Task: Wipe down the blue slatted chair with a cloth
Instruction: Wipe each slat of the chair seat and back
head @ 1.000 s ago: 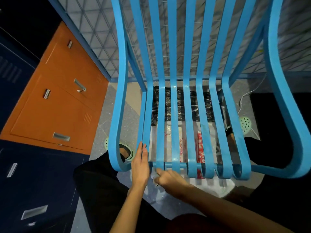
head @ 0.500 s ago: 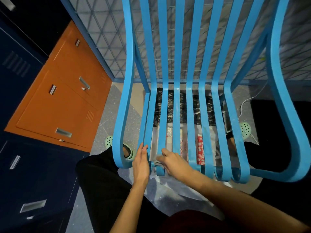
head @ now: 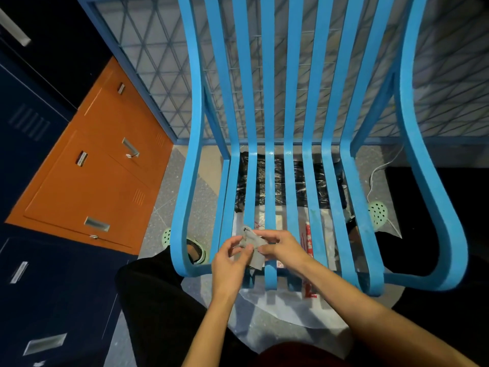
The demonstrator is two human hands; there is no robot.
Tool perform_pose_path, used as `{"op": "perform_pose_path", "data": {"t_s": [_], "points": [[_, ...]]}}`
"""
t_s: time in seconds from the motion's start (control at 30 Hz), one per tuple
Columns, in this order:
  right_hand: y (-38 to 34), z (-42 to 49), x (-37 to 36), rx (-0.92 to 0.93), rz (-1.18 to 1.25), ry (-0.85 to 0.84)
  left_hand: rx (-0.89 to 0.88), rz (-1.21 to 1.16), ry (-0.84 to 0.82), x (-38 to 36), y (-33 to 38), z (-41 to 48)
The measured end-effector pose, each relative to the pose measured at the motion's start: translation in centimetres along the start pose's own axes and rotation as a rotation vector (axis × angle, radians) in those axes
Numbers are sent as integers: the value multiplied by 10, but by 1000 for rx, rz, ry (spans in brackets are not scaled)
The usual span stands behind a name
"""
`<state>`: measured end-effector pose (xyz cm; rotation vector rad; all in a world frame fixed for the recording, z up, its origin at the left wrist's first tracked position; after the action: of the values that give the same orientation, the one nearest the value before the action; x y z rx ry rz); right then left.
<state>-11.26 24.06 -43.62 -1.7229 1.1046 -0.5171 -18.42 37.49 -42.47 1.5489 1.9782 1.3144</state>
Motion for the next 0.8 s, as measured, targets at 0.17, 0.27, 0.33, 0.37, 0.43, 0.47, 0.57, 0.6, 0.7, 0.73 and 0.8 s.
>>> {"op": "perform_pose_path", "data": {"t_s": [0.17,0.27,0.33,0.37,0.43,0.47,0.57,0.6,0.7,0.73,0.8], "points": [[-14,-7,14,68,-44,50,57,-108,106,-2,11,4],[-23,-10,17,115,-136,52,74,-229,121,1,16,7],[-22,-12,19,86,-115,19,50,-282,92,4,25,8],[-21,-12,19,74,-99,-6,33,-293,64,4,32,7],[-23,-13,16,75,-90,-32,5,-304,-15,2,45,4],[-26,-13,16,90,-91,-17,-3,-308,-62,0,51,3],[-40,-11,21,194,-166,118,-50,-308,-173,-6,68,-3],[-46,-11,23,243,-232,159,-61,-301,-191,-6,72,-3],[-58,-6,27,356,-420,180,-84,-212,-207,-4,76,0],[-62,-4,29,370,-451,178,-90,-179,-205,-2,77,2],[-67,-1,36,363,-442,182,-97,-150,-191,5,79,6]]}}
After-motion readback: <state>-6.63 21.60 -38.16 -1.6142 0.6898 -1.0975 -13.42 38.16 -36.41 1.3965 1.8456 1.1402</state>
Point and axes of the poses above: each hand's wrist, its own z-axis towards the middle knuckle, its own x-axis out of the back of the hand, y = z × x, the point moved 6 cm from there along z, towards the middle knuckle, and after that the axes turned 9 degrees about x, right-handed, at the moved point
